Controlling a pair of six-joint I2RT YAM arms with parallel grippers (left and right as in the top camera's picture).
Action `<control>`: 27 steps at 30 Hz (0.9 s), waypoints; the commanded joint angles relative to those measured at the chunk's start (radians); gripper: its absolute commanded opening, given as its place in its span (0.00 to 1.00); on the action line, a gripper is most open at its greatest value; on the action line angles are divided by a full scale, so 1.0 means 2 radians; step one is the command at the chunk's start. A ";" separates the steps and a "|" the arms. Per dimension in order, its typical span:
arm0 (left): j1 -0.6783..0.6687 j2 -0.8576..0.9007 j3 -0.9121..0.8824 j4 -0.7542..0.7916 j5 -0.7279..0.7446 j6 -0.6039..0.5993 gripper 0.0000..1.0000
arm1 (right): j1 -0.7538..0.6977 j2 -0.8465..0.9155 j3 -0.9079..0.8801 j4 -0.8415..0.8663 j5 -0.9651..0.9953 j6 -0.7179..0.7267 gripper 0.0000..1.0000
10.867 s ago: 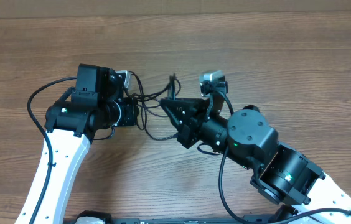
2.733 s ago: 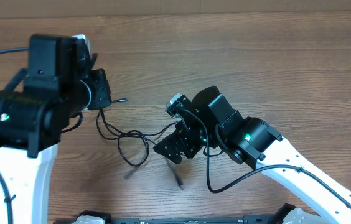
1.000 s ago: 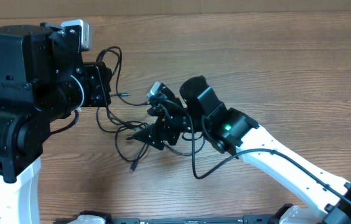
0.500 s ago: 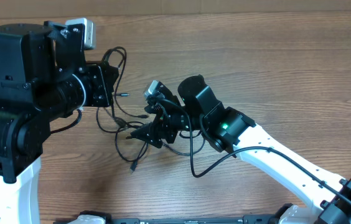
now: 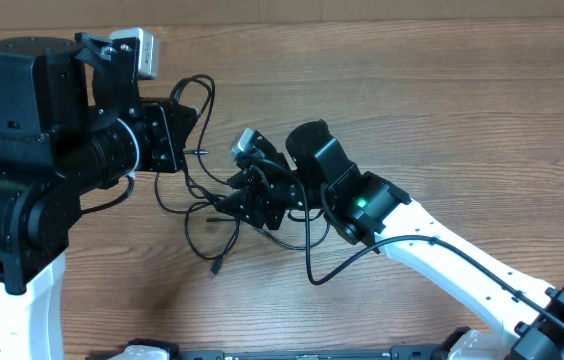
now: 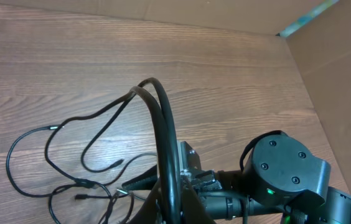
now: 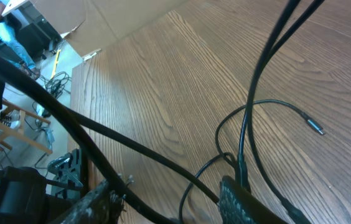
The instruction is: Untangle cables
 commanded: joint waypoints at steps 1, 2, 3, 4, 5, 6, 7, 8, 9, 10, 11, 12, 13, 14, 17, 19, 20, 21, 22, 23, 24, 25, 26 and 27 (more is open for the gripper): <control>-0.003 0.000 0.012 0.003 0.016 0.004 0.04 | 0.002 0.001 0.012 0.005 -0.001 -0.002 0.47; -0.003 0.000 0.012 0.003 0.016 0.004 0.04 | 0.002 0.001 0.012 0.007 -0.001 -0.002 0.47; -0.003 0.000 0.012 0.003 0.016 0.003 0.04 | 0.002 0.001 0.012 0.009 -0.001 0.000 0.46; -0.003 0.000 0.012 0.003 0.016 0.003 0.04 | 0.002 0.001 0.012 0.010 -0.002 0.000 0.43; -0.003 0.000 0.012 0.003 0.016 0.003 0.04 | 0.002 0.001 0.012 0.011 -0.002 0.000 0.42; -0.003 0.000 0.012 0.003 0.016 0.003 0.04 | 0.002 0.001 0.012 0.011 -0.002 0.000 0.39; -0.003 0.000 0.012 0.003 0.016 0.003 0.04 | 0.002 0.001 0.012 0.011 -0.002 0.000 0.31; -0.003 0.000 0.012 0.002 0.016 0.003 0.04 | 0.002 0.001 0.012 0.011 -0.002 0.000 0.17; -0.003 0.000 0.012 0.002 0.016 0.003 0.04 | 0.002 0.001 0.012 0.011 -0.002 0.000 0.07; -0.003 0.000 0.012 0.002 0.016 0.003 0.04 | 0.002 0.001 0.012 0.011 -0.002 0.000 0.04; -0.003 0.000 0.012 0.002 0.016 0.003 0.04 | 0.002 0.001 0.012 0.011 -0.002 0.000 0.04; -0.003 0.000 0.012 0.002 0.016 0.004 0.05 | 0.002 0.001 0.012 0.011 -0.001 0.000 0.04; -0.003 0.000 0.012 0.002 0.016 0.004 0.07 | 0.002 0.001 0.012 0.011 -0.001 0.000 0.04; -0.003 0.000 0.012 0.000 0.016 0.004 0.14 | 0.002 0.001 0.012 0.011 -0.001 0.000 0.04; -0.003 0.000 0.012 -0.006 0.015 0.006 0.38 | 0.000 0.001 0.012 0.019 -0.001 0.007 0.04; -0.003 0.000 0.012 -0.009 0.012 0.011 0.53 | -0.008 0.001 0.012 0.036 -0.001 0.025 0.04; -0.003 0.000 0.012 -0.011 0.010 0.014 0.57 | -0.013 0.001 0.012 0.047 -0.001 0.037 0.04; -0.003 0.000 0.012 -0.013 0.010 0.018 0.60 | -0.020 0.001 0.012 0.059 -0.001 0.055 0.04; -0.003 0.000 0.012 -0.015 0.010 0.023 0.61 | -0.025 0.001 0.013 0.068 -0.001 0.069 0.04; -0.003 0.000 0.012 -0.017 0.008 0.026 0.63 | -0.031 0.001 0.013 0.075 -0.001 0.080 0.04; -0.003 0.000 0.012 -0.019 0.003 0.027 0.64 | -0.035 0.000 0.013 0.079 -0.001 0.088 0.04; -0.003 0.000 0.012 -0.021 -0.006 0.027 0.65 | -0.041 -0.001 0.013 0.080 -0.002 0.094 0.04; -0.003 0.000 0.012 -0.024 -0.014 0.027 0.66 | -0.045 -0.003 0.013 0.080 -0.002 0.094 0.04; -0.003 0.000 0.012 -0.026 -0.021 0.027 0.67 | -0.048 -0.005 0.013 0.079 -0.005 0.094 0.04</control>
